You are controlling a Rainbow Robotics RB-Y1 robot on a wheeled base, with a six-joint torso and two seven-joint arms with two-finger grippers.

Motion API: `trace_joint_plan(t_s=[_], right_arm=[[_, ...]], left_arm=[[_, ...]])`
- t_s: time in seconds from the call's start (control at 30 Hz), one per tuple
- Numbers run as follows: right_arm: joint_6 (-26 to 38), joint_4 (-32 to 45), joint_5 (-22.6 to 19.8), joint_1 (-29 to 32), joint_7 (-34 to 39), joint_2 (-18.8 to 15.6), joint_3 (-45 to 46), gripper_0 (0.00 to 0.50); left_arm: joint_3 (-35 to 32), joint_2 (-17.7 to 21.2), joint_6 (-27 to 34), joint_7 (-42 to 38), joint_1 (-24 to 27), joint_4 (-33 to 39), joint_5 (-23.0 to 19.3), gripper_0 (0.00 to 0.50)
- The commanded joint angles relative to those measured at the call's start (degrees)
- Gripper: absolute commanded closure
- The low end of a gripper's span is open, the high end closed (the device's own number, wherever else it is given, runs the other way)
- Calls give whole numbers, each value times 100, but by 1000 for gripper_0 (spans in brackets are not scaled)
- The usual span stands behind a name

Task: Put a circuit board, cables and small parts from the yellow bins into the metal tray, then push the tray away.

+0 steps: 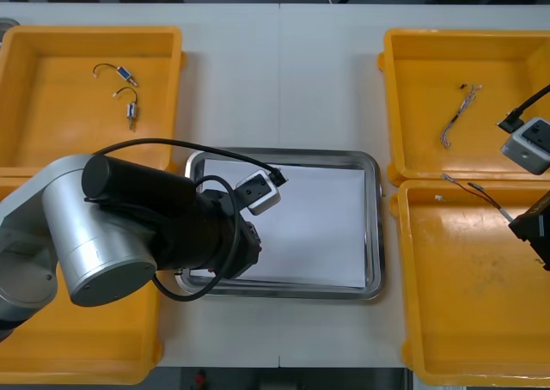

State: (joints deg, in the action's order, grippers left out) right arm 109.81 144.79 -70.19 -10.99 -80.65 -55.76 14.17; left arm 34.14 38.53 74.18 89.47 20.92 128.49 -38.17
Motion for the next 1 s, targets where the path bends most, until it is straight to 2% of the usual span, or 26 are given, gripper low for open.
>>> trace_joint_plan(t_s=[0.03, 0.33, 0.7, 1.0], right_arm=[[19, 137, -65, -140, -153, -190, -72, 500], [19, 137, -101, -140, -153, -199, -72, 500], [19, 137, -74, -140, -144, -225, -72, 500], [19, 146, -83, -140, -144, -225, -72, 500]], left_arm=[[339, -91, -527, -289, 158, -343, 152, 500], [498, -91, -615, -219, 175, -606, 468, 500], [524, -249, -677, -131, 184, -1002, 547, 500], [524, -320, -694, -114, 184, -1063, 653, 498]])
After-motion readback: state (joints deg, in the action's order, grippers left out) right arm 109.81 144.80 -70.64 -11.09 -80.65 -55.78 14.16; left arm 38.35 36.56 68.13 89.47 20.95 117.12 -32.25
